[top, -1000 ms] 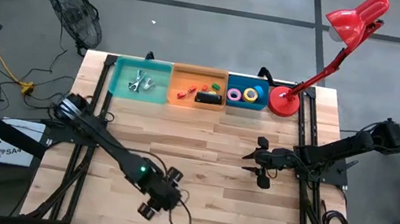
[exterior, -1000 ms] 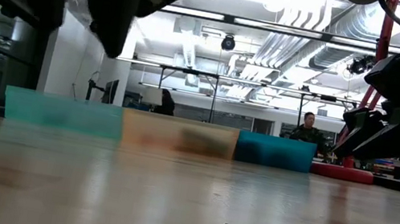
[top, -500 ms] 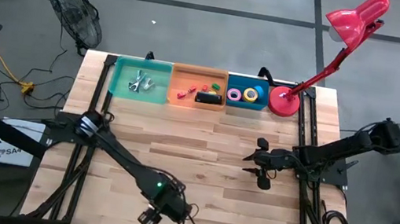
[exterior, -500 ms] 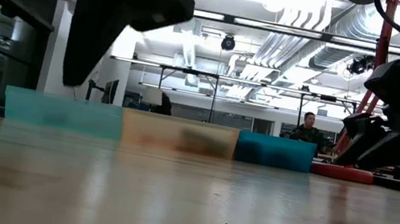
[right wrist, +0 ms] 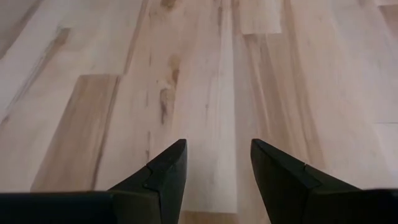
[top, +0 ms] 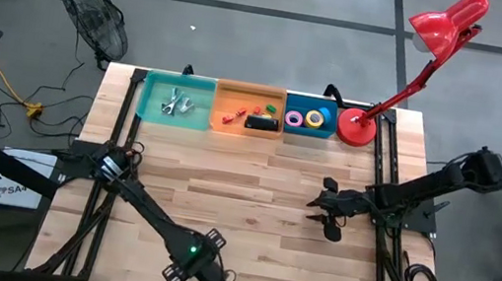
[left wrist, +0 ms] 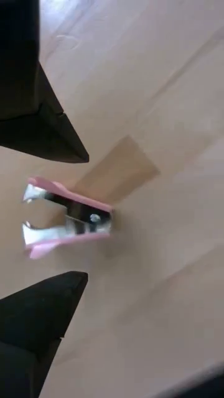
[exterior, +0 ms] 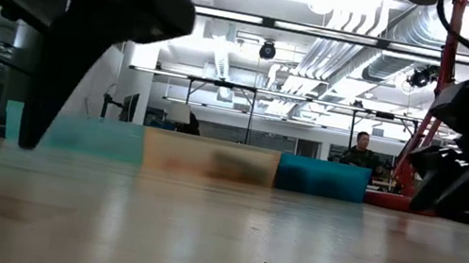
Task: Pick and place Stapler, Stapler remover, tape
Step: Put the pink staple remover into the green bin
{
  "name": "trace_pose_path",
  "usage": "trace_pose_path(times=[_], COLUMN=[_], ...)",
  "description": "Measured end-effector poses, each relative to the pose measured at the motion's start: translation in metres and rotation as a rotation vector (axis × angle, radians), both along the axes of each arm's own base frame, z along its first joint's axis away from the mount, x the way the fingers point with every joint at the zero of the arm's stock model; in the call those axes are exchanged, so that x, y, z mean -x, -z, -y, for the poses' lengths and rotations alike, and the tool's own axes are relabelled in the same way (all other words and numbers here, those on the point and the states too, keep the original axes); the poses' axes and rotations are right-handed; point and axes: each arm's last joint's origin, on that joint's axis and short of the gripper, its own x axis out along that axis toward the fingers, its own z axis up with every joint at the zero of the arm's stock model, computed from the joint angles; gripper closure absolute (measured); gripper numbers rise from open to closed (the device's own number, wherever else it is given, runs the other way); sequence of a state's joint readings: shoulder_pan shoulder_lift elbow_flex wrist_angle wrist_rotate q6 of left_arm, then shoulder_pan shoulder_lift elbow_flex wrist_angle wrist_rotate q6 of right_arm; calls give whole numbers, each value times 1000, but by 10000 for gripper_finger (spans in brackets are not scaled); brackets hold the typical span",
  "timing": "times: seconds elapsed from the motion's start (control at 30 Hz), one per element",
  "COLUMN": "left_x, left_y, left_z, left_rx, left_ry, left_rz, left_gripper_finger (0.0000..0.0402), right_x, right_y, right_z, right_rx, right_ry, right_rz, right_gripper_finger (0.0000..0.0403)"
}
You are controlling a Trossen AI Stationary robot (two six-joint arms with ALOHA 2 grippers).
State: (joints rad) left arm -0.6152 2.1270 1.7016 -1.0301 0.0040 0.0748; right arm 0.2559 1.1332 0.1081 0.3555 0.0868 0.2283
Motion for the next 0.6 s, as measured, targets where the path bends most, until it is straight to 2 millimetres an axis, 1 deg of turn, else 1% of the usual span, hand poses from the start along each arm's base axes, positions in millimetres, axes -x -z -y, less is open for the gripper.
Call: trace_pose_path(times=[0.07, 0.2, 0.43, 0.6], left_x=[3, 4, 3, 2], left_y=[3, 7, 22, 25], left_z=[2, 7, 6, 6], left_rx=[-28, -55, -107, -118], left_ry=[8, 17, 15, 27], left_rz=[-8, 14, -22, -27], left_gripper_finger=[106, 106, 106, 107], right_x=[0, 1, 2, 3], right_y=[0, 0, -1, -1], right_z=[-2, -5, -9, -11], right_rx=[1, 8, -6, 6], right_ry=[-11, -18, -35, -33], right_rz=[1, 8, 9, 10], right_gripper_finger=[233, 233, 233, 233])
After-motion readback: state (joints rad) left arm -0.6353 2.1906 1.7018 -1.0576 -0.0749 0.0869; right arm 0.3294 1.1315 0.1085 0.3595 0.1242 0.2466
